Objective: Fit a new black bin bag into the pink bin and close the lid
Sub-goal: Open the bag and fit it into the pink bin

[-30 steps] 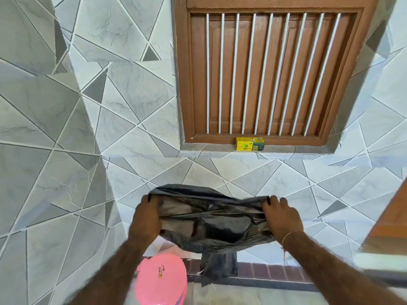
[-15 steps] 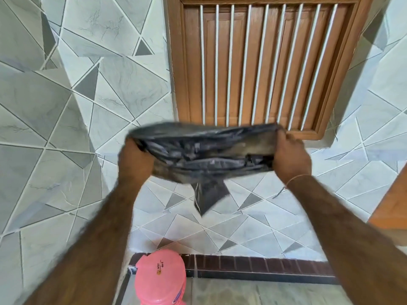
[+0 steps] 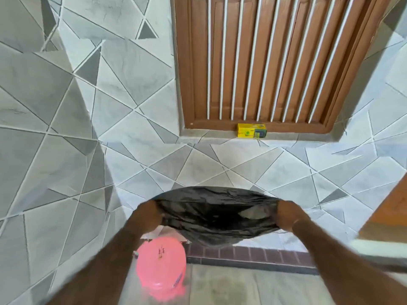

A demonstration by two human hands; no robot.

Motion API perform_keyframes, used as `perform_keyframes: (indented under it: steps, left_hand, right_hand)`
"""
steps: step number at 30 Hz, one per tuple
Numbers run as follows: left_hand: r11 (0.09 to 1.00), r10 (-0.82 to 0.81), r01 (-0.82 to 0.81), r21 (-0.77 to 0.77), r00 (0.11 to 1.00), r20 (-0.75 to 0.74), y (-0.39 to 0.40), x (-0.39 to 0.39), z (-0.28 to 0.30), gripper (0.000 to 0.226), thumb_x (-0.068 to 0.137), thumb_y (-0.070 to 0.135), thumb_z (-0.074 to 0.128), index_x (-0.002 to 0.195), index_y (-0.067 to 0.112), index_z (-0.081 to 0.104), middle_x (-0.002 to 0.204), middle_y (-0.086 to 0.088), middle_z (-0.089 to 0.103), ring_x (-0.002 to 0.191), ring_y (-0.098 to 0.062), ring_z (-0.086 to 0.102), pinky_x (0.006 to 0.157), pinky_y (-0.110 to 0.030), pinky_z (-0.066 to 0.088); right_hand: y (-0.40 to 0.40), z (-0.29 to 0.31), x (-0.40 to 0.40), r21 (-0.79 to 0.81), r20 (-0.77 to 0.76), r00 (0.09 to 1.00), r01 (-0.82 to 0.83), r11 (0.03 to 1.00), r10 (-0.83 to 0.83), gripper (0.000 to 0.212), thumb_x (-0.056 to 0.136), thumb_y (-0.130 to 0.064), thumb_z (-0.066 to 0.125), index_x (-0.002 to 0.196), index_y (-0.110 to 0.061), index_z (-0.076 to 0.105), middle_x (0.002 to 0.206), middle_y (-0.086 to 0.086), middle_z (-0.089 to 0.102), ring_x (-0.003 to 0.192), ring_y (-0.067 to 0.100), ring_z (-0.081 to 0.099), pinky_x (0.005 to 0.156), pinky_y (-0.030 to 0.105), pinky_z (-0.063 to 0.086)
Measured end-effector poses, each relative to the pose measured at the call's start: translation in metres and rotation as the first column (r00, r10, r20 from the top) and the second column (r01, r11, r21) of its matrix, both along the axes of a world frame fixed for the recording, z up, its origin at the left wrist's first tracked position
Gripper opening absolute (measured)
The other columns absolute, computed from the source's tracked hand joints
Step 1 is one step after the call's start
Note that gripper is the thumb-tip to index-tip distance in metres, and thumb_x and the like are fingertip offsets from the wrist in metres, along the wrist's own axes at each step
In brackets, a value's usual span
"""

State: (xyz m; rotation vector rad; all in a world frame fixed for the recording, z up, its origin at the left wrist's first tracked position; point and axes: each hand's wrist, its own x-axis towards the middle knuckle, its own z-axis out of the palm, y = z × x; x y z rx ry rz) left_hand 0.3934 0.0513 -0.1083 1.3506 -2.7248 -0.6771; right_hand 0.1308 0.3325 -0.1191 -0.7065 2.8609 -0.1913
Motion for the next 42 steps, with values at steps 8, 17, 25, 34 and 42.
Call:
perform_keyframes:
  steps: [8, 17, 25, 34, 42]
  left_hand:
    - [0.943, 0.326, -0.304, 0.134, 0.924, -0.199, 0.011, -0.01, -0.013, 0.044, 0.082, 0.044, 0.053, 0.102, 0.006, 0.063, 0.105, -0.019, 0.07, 0.098, -0.039, 0.065, 0.087, -0.037, 0.053]
    - [0.961, 0.131, -0.171, -0.218, 0.973, -0.188, 0.002, -0.019, 0.019, 0.05, 0.086, 0.019, 0.056, 0.133, 0.011, 0.043, 0.123, -0.015, 0.059, 0.109, -0.039, 0.061, 0.096, -0.046, 0.049]
    - [0.99, 0.076, -0.045, -0.13, 0.967, 0.243, 0.048, -0.005, -0.028, 0.051, 0.087, 0.031, 0.047, 0.137, 0.022, 0.041, 0.128, -0.006, 0.053, 0.118, -0.029, 0.059, 0.098, -0.039, 0.048]
    - [0.997, 0.074, -0.074, 0.0, 0.986, 0.147, 0.055, -0.013, -0.021, 0.057, 0.072, 0.028, 0.058, 0.127, 0.018, 0.051, 0.118, -0.008, 0.065, 0.103, -0.029, 0.063, 0.091, -0.038, 0.052]
    - [0.975, 0.21, -0.219, 0.028, 0.96, 0.188, 0.033, 0.008, -0.003, 0.051, 0.086, 0.011, 0.06, 0.133, 0.01, 0.042, 0.118, -0.013, 0.063, 0.11, -0.033, 0.062, 0.086, -0.032, 0.05]
  right_hand:
    - [-0.016, -0.012, 0.005, -0.138, -0.001, 0.995, 0.097, 0.986, -0.098, 0.031, 0.083, -0.019, 0.053, 0.11, -0.004, 0.06, 0.116, 0.021, 0.065, 0.108, 0.04, 0.063, 0.089, 0.041, 0.053]
    - [-0.045, 0.013, -0.031, -0.355, -0.201, 0.979, -0.105, 0.929, 0.034, 0.033, 0.08, -0.011, 0.055, 0.112, -0.006, 0.062, 0.114, 0.019, 0.062, 0.102, 0.041, 0.065, 0.085, 0.041, 0.053]
    - [-0.015, -0.03, -0.036, 0.148, 0.114, 0.95, -0.305, 0.941, 0.29, 0.036, 0.085, -0.015, 0.054, 0.12, -0.005, 0.056, 0.125, 0.017, 0.063, 0.115, 0.034, 0.062, 0.092, 0.035, 0.051]
    - [-0.036, -0.02, -0.048, -0.077, 0.099, 0.918, -0.378, 0.923, 0.384, 0.031, 0.082, -0.009, 0.053, 0.111, -0.003, 0.063, 0.117, 0.019, 0.065, 0.109, 0.037, 0.062, 0.089, 0.035, 0.05]
    - [-0.067, -0.023, -0.058, -0.254, 0.272, 0.87, -0.347, 0.903, 0.411, 0.04, 0.083, -0.012, 0.051, 0.122, -0.007, 0.053, 0.096, 0.012, 0.061, 0.084, 0.028, 0.058, 0.064, 0.031, 0.049]
